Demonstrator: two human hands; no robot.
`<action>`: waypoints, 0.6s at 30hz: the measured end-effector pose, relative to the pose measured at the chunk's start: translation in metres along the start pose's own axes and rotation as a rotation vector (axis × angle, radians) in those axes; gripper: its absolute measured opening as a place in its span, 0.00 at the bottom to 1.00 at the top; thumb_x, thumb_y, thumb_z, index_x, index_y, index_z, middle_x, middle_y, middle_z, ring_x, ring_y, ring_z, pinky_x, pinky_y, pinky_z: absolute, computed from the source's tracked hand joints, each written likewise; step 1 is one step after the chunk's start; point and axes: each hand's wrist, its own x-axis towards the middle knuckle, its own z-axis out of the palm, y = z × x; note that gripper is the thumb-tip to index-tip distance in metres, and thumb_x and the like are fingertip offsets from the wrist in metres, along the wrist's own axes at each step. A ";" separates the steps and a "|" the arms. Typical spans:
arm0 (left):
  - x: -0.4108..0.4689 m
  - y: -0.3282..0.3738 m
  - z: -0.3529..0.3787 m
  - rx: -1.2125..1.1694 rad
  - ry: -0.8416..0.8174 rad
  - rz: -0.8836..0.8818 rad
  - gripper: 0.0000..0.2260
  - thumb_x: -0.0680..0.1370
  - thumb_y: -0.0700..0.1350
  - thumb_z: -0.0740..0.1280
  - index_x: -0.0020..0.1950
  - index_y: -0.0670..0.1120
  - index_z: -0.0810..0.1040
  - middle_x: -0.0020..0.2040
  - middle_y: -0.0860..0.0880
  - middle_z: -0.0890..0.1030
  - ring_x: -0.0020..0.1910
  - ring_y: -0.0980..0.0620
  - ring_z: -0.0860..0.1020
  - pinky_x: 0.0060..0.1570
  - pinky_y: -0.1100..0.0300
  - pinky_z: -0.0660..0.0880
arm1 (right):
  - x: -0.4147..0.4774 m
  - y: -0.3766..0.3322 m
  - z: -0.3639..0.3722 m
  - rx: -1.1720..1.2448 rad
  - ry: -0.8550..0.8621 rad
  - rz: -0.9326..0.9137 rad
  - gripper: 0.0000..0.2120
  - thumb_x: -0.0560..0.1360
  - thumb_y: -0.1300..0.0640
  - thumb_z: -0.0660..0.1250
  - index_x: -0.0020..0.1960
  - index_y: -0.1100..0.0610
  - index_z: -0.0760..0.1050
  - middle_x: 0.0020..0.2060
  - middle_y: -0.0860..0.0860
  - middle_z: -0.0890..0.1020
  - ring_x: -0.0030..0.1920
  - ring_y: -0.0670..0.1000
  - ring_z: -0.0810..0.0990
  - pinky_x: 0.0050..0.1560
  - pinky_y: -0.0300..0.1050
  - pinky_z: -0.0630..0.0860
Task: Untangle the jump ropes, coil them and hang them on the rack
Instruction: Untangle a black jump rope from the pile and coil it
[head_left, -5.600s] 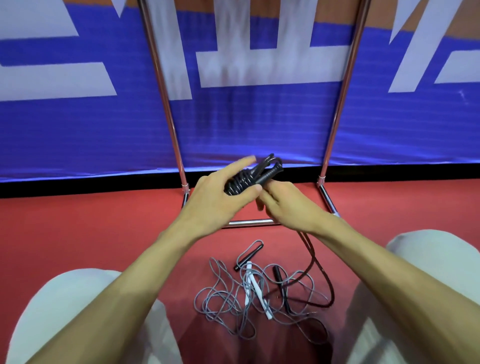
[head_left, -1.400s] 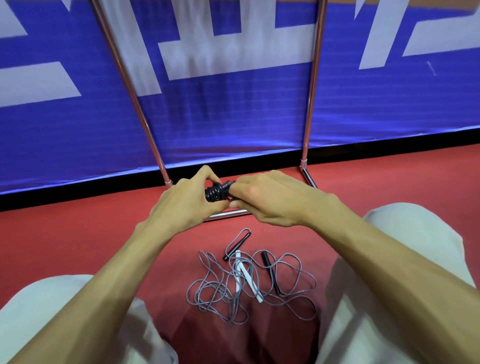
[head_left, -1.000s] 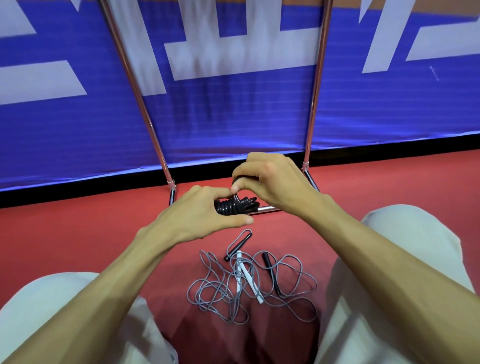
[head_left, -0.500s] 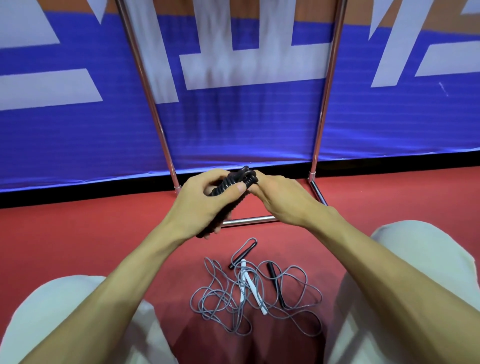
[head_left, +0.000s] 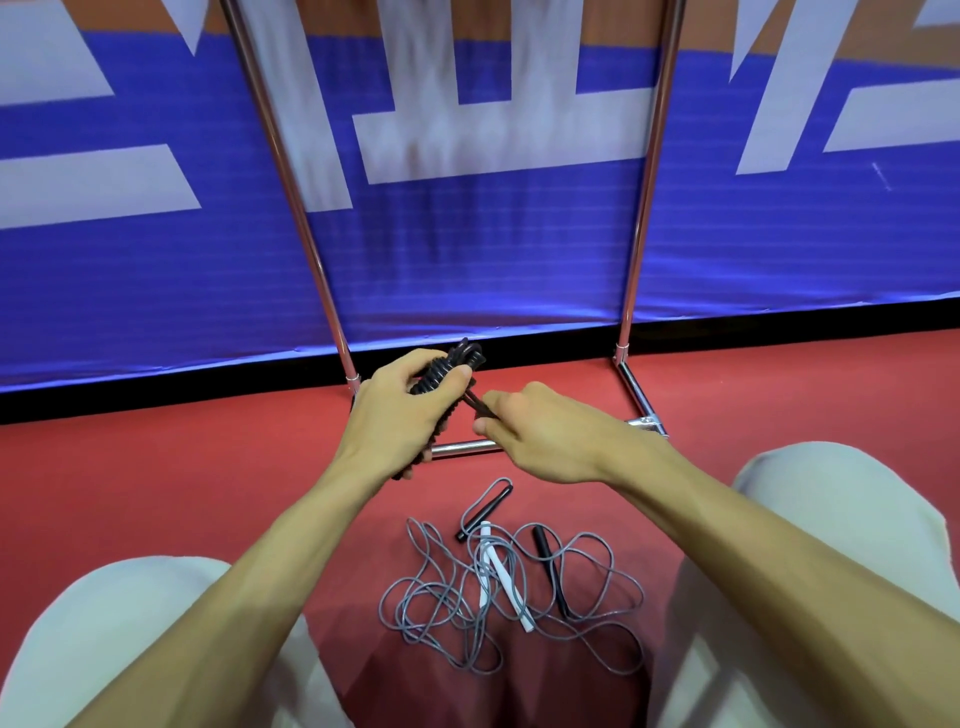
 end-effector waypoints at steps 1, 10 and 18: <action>0.001 0.000 -0.002 0.011 0.001 -0.012 0.05 0.78 0.54 0.66 0.45 0.54 0.79 0.29 0.47 0.76 0.22 0.48 0.71 0.24 0.53 0.72 | 0.000 0.004 0.001 -0.004 0.040 -0.039 0.13 0.82 0.50 0.54 0.45 0.58 0.69 0.30 0.53 0.73 0.30 0.56 0.72 0.33 0.50 0.69; 0.003 0.004 -0.009 -0.063 -0.109 -0.163 0.13 0.80 0.58 0.62 0.38 0.56 0.76 0.33 0.45 0.77 0.23 0.47 0.73 0.22 0.58 0.71 | -0.005 0.000 -0.013 0.883 0.130 -0.200 0.14 0.79 0.55 0.60 0.46 0.64 0.79 0.28 0.55 0.74 0.26 0.50 0.74 0.29 0.35 0.68; -0.002 0.011 -0.014 -0.273 -0.260 -0.272 0.19 0.81 0.62 0.57 0.48 0.47 0.74 0.32 0.45 0.77 0.22 0.47 0.73 0.22 0.61 0.70 | 0.002 0.003 -0.019 1.075 0.252 -0.236 0.12 0.78 0.50 0.56 0.52 0.58 0.70 0.30 0.50 0.76 0.31 0.50 0.76 0.31 0.41 0.69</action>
